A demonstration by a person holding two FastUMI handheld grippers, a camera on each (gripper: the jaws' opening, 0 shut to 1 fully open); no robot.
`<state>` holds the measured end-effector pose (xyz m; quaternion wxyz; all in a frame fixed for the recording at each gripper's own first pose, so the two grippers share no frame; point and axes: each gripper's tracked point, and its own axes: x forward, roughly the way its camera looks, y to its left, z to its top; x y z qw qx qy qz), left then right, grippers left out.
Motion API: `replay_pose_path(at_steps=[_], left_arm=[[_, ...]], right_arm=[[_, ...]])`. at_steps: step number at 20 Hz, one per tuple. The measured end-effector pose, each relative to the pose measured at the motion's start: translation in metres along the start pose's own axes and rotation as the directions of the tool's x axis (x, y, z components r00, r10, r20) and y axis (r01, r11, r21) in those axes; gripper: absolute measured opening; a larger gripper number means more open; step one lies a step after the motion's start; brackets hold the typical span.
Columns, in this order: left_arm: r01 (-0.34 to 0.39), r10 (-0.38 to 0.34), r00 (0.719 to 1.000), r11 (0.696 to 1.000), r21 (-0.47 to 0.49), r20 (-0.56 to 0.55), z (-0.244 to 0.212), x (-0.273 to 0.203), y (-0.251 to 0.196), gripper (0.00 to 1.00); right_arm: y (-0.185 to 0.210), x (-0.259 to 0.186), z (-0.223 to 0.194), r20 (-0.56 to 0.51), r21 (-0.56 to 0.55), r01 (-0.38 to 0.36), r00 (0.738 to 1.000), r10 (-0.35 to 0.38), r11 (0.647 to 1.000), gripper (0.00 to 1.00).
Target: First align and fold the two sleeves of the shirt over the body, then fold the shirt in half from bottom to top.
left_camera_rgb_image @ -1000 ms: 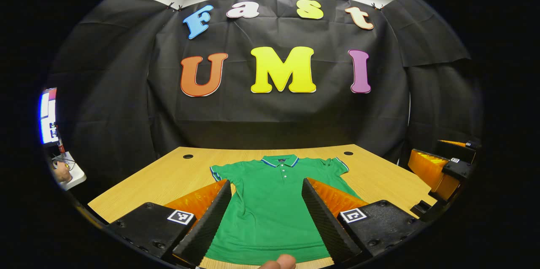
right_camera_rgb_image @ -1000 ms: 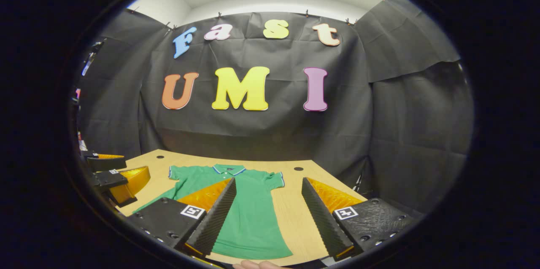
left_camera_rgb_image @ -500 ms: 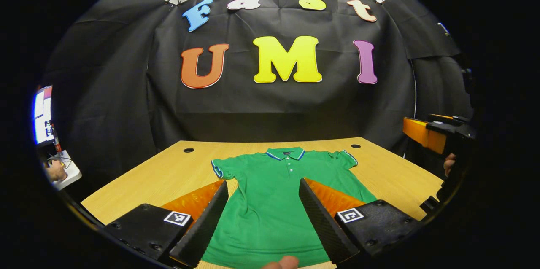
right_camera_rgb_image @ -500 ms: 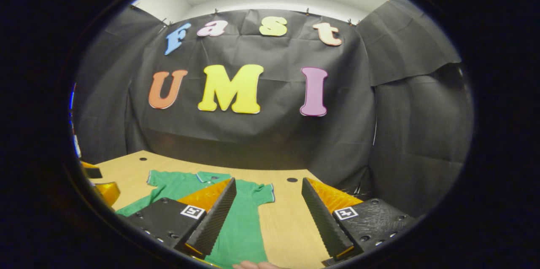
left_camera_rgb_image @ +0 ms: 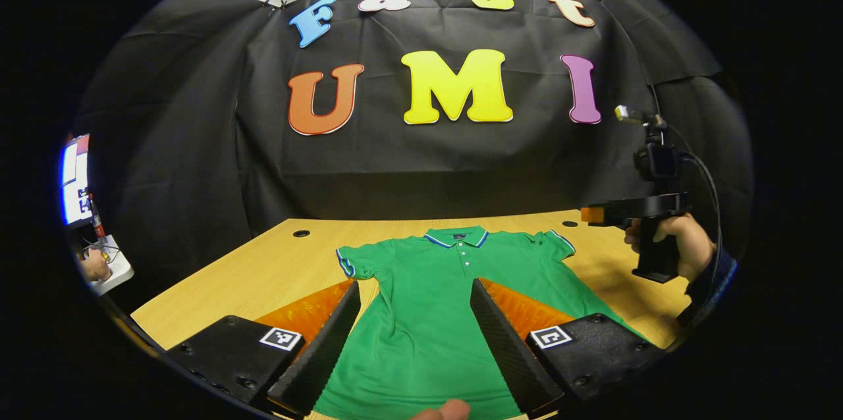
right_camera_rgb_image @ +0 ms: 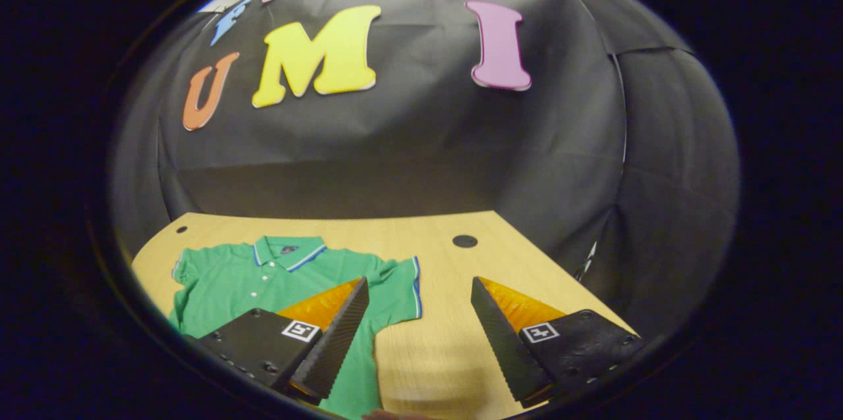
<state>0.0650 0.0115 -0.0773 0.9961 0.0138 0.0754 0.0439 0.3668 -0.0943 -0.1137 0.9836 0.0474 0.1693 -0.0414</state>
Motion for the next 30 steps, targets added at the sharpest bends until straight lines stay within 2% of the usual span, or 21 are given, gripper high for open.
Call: replay_pose_path(at_steps=[4,7,10,11,12,13,14,15,18,25,27,30], left_arm=[[-0.023,0.024,0.999,1.000,0.011,-0.044,-0.019,0.017,0.006,1.00],[-0.042,0.043,0.996,0.999,0.017,-0.083,-0.035,0.027,0.011,1.00],[-0.049,0.051,0.991,0.999,0.018,-0.127,-0.050,0.037,0.014,1.00],[-0.055,0.058,0.988,0.998,0.023,-0.141,-0.052,0.038,0.016,1.00],[-0.060,0.063,0.987,0.998,0.029,-0.147,-0.053,0.037,0.018,1.00],[-0.062,0.066,0.987,0.998,0.031,-0.143,-0.053,0.037,0.019,1.00],[-0.062,0.065,0.988,0.998,0.028,-0.139,-0.052,0.037,0.019,1.00],[-0.060,0.063,0.988,0.998,0.021,-0.139,-0.051,0.038,0.019,1.00],[-0.063,0.065,0.986,0.998,0.016,-0.150,-0.053,0.037,0.020,1.00],[-0.064,0.064,0.986,0.998,0.005,-0.155,-0.052,0.037,0.022,1.00],[-0.071,0.070,0.985,0.997,-0.002,-0.156,-0.052,0.036,0.024,1.00],[-0.088,0.086,0.985,0.996,-0.012,-0.152,-0.051,0.035,0.032,1.00]], right_arm=[[-0.008,0.068,-0.024,-0.084,-0.002,0.035,0.996,-0.035,0.999,0.95],[0.004,0.095,-0.034,-0.136,0.015,0.001,0.991,0.002,1.000,0.91],[0.011,0.110,-0.040,-0.158,0.014,0.001,0.987,0.001,1.000,0.84],[0.007,0.114,-0.042,-0.168,0.023,0.024,0.986,-0.019,0.999,0.68],[0.010,0.117,-0.044,-0.186,0.055,0.019,0.982,-0.008,0.998,0.55],[0.015,0.118,-0.044,-0.194,0.094,0.004,0.981,0.015,0.996,0.33],[0.016,0.117,-0.046,-0.204,0.118,-0.006,0.979,0.031,0.993,0.25],[0.014,0.118,-0.040,-0.202,0.144,-0.010,0.979,0.039,0.990,0.25],[0.017,0.120,-0.045,-0.205,0.156,-0.019,0.977,0.051,0.988,0.01],[0.036,0.105,-0.011,-0.124,-0.022,-0.030,0.992,0.027,0.999,0.01],[0.047,0.104,-0.006,-0.097,-0.112,-0.019,0.995,0.008,0.994,0.01],[0.077,0.095,-0.002,-0.064,-0.216,-0.040,0.998,0.027,0.976,0.01]])
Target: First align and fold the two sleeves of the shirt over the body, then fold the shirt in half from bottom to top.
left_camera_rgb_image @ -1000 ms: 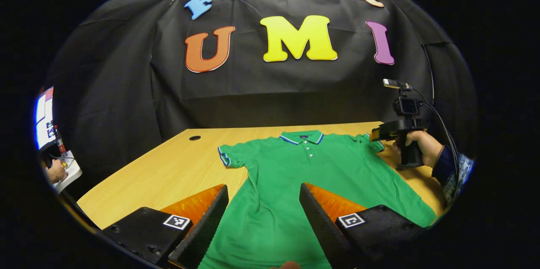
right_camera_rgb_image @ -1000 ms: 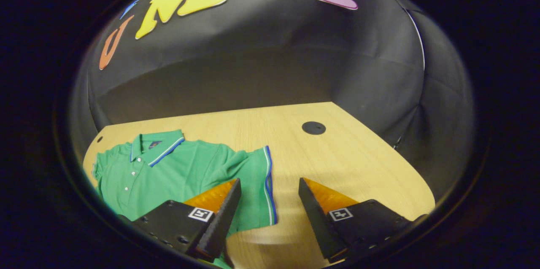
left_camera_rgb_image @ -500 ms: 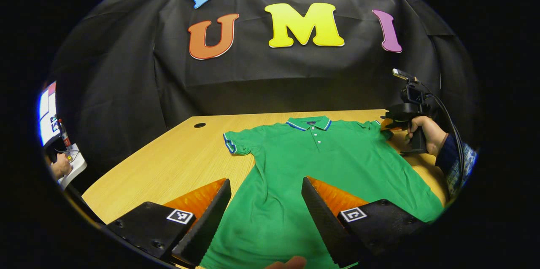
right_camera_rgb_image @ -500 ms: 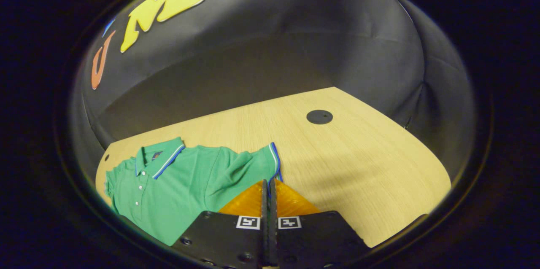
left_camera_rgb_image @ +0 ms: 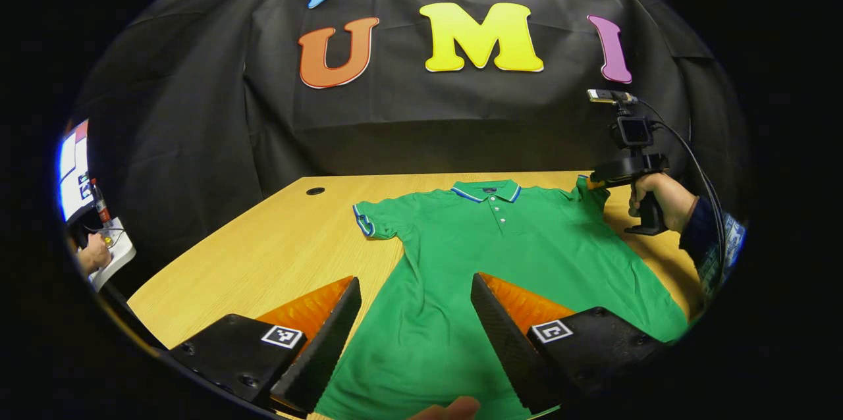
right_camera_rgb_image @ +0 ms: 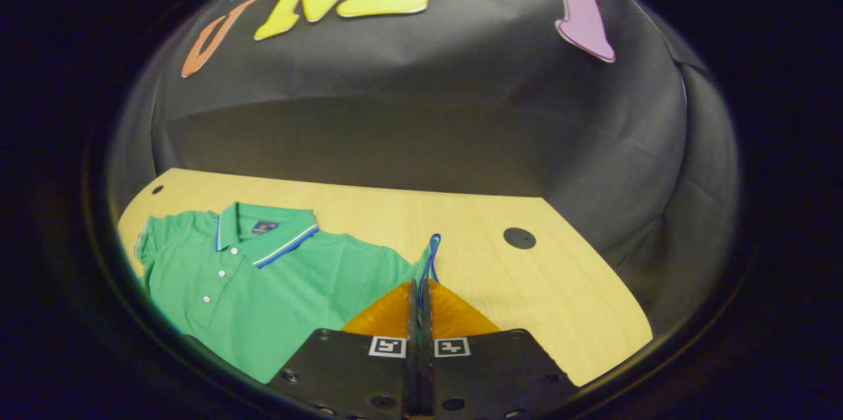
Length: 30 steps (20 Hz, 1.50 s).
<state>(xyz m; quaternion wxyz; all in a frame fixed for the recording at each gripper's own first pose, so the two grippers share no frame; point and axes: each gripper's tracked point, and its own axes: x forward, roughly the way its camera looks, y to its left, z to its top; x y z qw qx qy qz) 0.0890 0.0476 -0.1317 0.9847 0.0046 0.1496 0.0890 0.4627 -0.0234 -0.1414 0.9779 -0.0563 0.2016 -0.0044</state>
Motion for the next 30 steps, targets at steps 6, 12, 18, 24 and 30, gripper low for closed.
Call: replay_pose_path(at_steps=[6,12,18,24,30], left_arm=[[-0.026,0.026,1.000,1.000,-0.004,-0.011,0.001,0.000,0.009,1.00],[-0.054,0.054,0.998,0.999,-0.008,0.038,0.018,-0.010,0.020,1.00],[-0.053,0.055,0.998,0.991,-0.127,0.016,0.057,0.001,0.046,1.00],[-0.044,0.039,0.999,0.983,-0.179,-0.030,0.099,0.094,0.077,1.00],[-0.070,0.028,0.977,0.980,-0.189,-0.213,0.040,0.214,0.081,1.00]], right_arm=[[0.086,-0.061,0.047,0.061,0.165,-0.173,0.984,0.165,0.971,0.23],[0.106,-0.168,0.101,0.228,0.161,-0.226,0.956,0.186,0.961,0.77],[0.079,-0.267,0.076,0.322,0.113,-0.200,0.934,0.154,0.973,0.98],[0.046,-0.314,0.011,0.351,0.146,-0.239,0.920,0.175,0.960,0.96],[0.025,-0.311,-0.031,0.361,0.138,-0.245,0.915,0.181,0.960,0.93]])
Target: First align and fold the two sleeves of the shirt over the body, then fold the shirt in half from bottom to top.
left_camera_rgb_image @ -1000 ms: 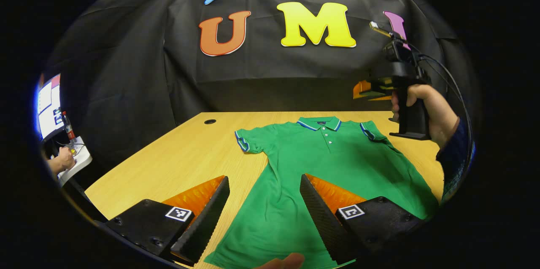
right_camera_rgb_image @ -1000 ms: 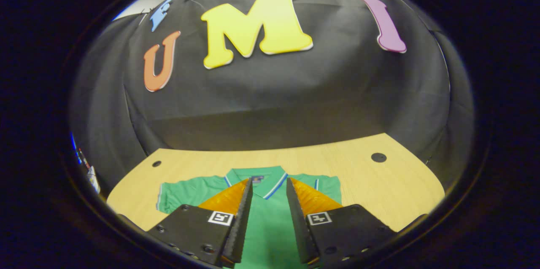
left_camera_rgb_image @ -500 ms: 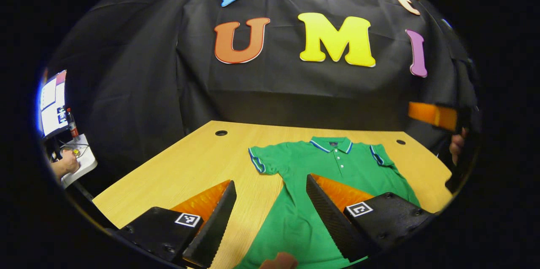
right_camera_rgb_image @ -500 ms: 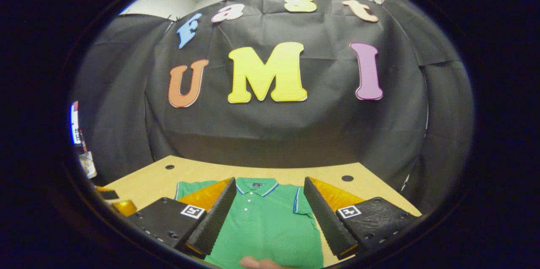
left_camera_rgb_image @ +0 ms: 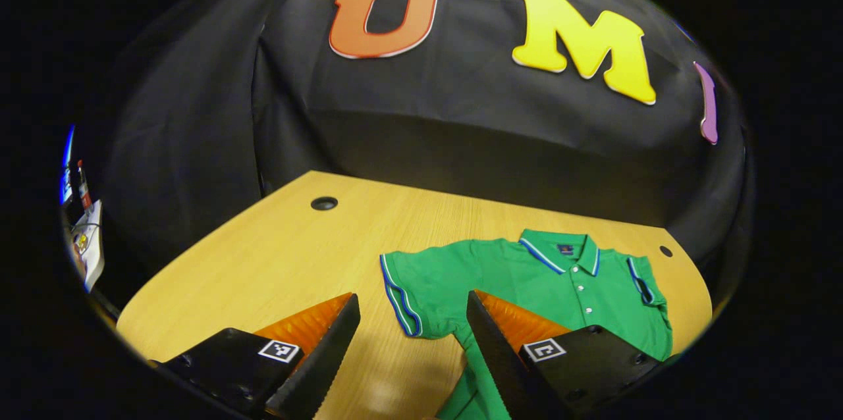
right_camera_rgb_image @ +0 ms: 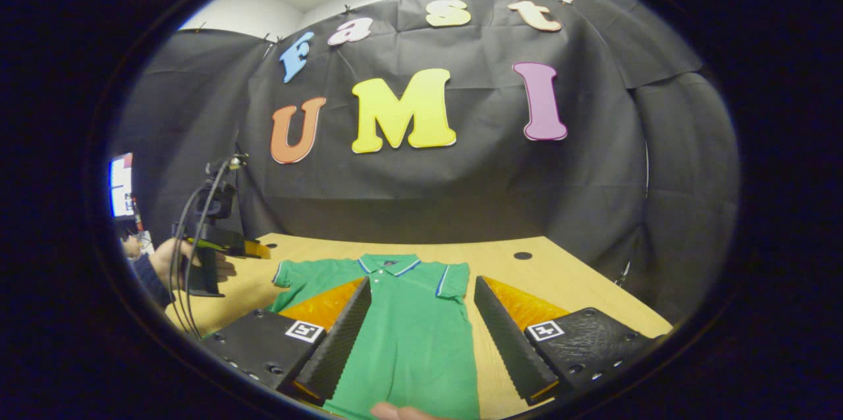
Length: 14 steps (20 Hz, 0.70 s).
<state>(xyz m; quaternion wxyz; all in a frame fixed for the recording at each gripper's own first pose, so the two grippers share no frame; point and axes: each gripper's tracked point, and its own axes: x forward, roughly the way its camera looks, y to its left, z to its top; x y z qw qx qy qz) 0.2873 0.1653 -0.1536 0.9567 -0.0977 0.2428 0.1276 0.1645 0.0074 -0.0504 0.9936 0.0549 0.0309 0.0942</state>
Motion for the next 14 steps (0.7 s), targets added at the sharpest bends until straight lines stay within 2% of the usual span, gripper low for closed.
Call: replay_pose_path(at_steps=[2,3,6,8,9,14], left_arm=[[-0.030,0.029,0.999,0.999,-0.035,-0.044,-0.009,0.028,0.006,1.00],[-0.042,0.041,0.998,0.998,-0.039,-0.048,-0.010,0.040,0.007,1.00],[-0.075,0.073,0.995,0.996,-0.041,-0.063,-0.011,0.070,0.013,0.99],[-0.070,0.064,0.996,0.993,-0.096,-0.065,-0.012,0.081,0.011,0.88],[-0.077,0.065,0.994,0.988,-0.133,-0.089,-0.016,0.084,0.014,0.73],[-0.095,0.075,0.993,0.966,-0.240,-0.093,-0.009,0.097,0.029,0.37]], right_arm=[[-0.003,-0.003,-0.006,0.007,0.010,-0.022,1.000,0.022,1.000,0.96],[-0.002,-0.005,-0.007,0.013,0.003,-0.038,0.999,0.038,0.999,0.93],[-0.016,-0.002,-0.008,0.031,-0.015,-0.016,0.999,0.017,1.000,0.96],[-0.018,-0.003,-0.011,0.030,0.002,-0.020,0.999,0.020,1.000,0.96],[-0.018,-0.004,-0.013,0.026,0.011,-0.027,0.999,0.026,1.000,0.96],[-0.018,0.004,-0.021,0.017,0.017,-0.029,0.999,0.029,0.999,0.96]])
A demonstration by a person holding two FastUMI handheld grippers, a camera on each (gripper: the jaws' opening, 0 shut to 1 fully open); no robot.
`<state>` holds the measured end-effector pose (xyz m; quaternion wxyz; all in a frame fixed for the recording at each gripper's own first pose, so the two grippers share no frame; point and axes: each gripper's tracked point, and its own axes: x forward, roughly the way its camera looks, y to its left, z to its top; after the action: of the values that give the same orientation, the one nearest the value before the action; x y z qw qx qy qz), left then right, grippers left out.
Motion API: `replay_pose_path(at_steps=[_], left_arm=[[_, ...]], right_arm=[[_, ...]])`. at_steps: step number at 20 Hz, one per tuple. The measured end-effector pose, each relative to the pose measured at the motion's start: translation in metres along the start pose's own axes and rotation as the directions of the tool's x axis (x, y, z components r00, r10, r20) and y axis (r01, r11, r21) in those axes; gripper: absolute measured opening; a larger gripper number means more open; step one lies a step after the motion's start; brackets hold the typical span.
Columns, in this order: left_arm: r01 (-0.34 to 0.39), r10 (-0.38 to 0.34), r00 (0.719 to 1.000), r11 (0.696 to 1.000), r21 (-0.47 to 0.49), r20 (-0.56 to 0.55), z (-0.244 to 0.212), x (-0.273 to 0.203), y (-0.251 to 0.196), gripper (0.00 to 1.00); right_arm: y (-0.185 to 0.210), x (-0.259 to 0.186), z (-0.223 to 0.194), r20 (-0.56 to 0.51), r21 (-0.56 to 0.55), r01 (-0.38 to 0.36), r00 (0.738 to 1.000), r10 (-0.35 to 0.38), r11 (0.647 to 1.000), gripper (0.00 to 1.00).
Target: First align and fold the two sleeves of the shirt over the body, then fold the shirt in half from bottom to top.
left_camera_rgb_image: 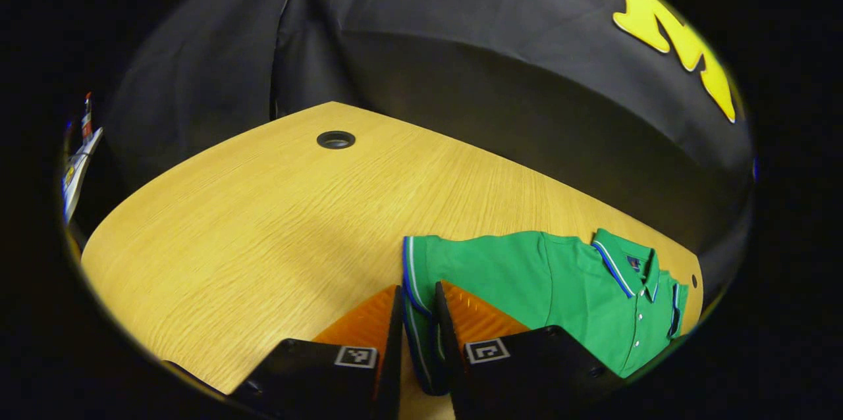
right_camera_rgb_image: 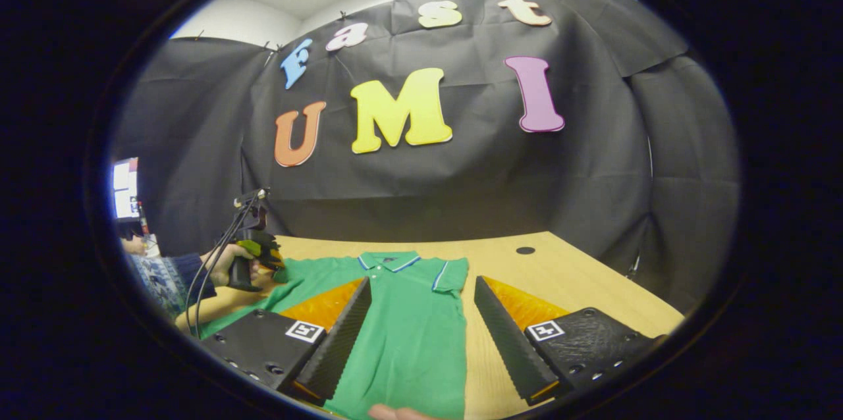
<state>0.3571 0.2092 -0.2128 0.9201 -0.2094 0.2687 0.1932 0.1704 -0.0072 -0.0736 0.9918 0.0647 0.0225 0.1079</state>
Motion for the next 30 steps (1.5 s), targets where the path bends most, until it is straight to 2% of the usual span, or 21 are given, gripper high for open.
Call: replay_pose_path(at_steps=[2,3,7,9,10,12,13,16,17,18,19,21,22,23,25,27,29,30], left_arm=[[-0.029,0.029,1.000,0.999,0.024,0.004,0.000,0.005,0.007,0.10],[-0.022,0.022,1.000,0.999,0.037,-0.003,0.000,0.003,0.005,0.06],[-0.002,0.002,1.000,0.999,0.053,0.000,0.008,-0.008,-0.005,0.06],[-0.016,0.018,1.000,0.996,0.087,-0.020,0.003,-0.009,-0.005,0.06],[0.003,0.002,0.999,0.996,0.090,-0.046,-0.003,-0.012,-0.009,0.07],[0.033,-0.029,0.998,0.997,0.070,-0.065,-0.007,-0.016,-0.022,0.46],[0.034,-0.029,0.997,0.996,0.081,-0.068,-0.009,-0.015,-0.023,0.82],[0.010,0.000,0.996,0.994,0.108,-0.085,-0.014,-0.012,-0.020,0.87],[0.026,-0.019,0.996,0.995,0.094,-0.083,-0.012,-0.011,-0.022,0.87],[0.028,-0.021,0.997,0.995,0.091,-0.079,-0.013,-0.009,-0.023,0.85],[-0.005,0.013,0.997,0.995,0.103,-0.078,-0.014,-0.006,-0.015,0.74],[-0.007,0.019,0.996,0.991,0.132,-0.084,-0.014,-0.006,-0.015,0.28],[-0.007,0.020,0.996,0.989,0.150,-0.085,-0.015,-0.006,-0.016,0.23],[-0.011,0.025,0.996,0.986,0.166,-0.088,-0.014,-0.007,-0.018,0.12],[-0.029,0.049,0.995,0.974,0.225,-0.084,-0.012,-0.010,-0.022,0.09],[-0.025,0.041,0.998,0.960,0.278,-0.050,-0.003,-0.016,-0.039,0.08],[-0.025,0.029,1.000,0.939,0.342,-0.006,0.008,-0.023,-0.059,0.08],[-0.034,0.030,0.999,0.922,0.385,0.018,0.014,-0.028,-0.069,0.08]], right_arm=[[-0.003,0.001,-0.003,-0.006,-0.001,0.008,1.000,-0.008,1.000,0.96],[-0.004,0.003,-0.003,-0.008,0.003,0.011,1.000,-0.011,1.000,0.96],[-0.002,0.003,-0.005,-0.012,0.015,0.007,1.000,-0.007,1.000,0.96],[-0.002,0.004,-0.006,-0.011,0.010,0.007,1.000,-0.007,1.000,0.96],[-0.001,0.004,-0.008,-0.014,0.009,0.004,1.000,-0.004,1.000,0.96],[0.002,0.005,-0.011,-0.022,0.011,-0.001,1.000,0.001,1.000,0.96],[0.002,0.004,-0.012,-0.026,0.013,-0.003,1.000,0.004,1.000,0.96],[0.000,0.007,-0.015,-0.033,0.021,-0.005,0.999,0.006,1.000,0.96],[-0.001,0.008,-0.015,-0.035,0.026,-0.004,0.999,0.005,1.000,0.92],[-0.003,0.008,-0.015,-0.037,0.032,-0.004,0.999,0.005,0.999,0.96],[-0.005,0.009,-0.016,-0.041,0.038,-0.001,0.999,0.003,0.999,0.96],[-0.008,0.009,-0.017,-0.045,0.053,0.001,0.999,0.002,0.999,0.96],[-0.009,0.009,-0.017,-0.045,0.060,0.001,0.999,0.001,0.998,0.96],[-0.010,0.009,-0.016,-0.044,0.063,0.002,0.999,0.001,0.998,0.96],[-0.012,0.007,-0.015,-0.038,0.061,0.004,0.999,-0.002,0.998,0.96],[-0.013,0.007,-0.013,-0.031,0.060,0.006,1.000,-0.004,0.998,0.96],[-0.012,0.005,-0.015,-0.032,0.060,0.004,0.999,-0.002,0.998,0.96],[-0.012,0.006,-0.016,-0.033,0.060,0.003,0.999,-0.001,0.998,0.92]])
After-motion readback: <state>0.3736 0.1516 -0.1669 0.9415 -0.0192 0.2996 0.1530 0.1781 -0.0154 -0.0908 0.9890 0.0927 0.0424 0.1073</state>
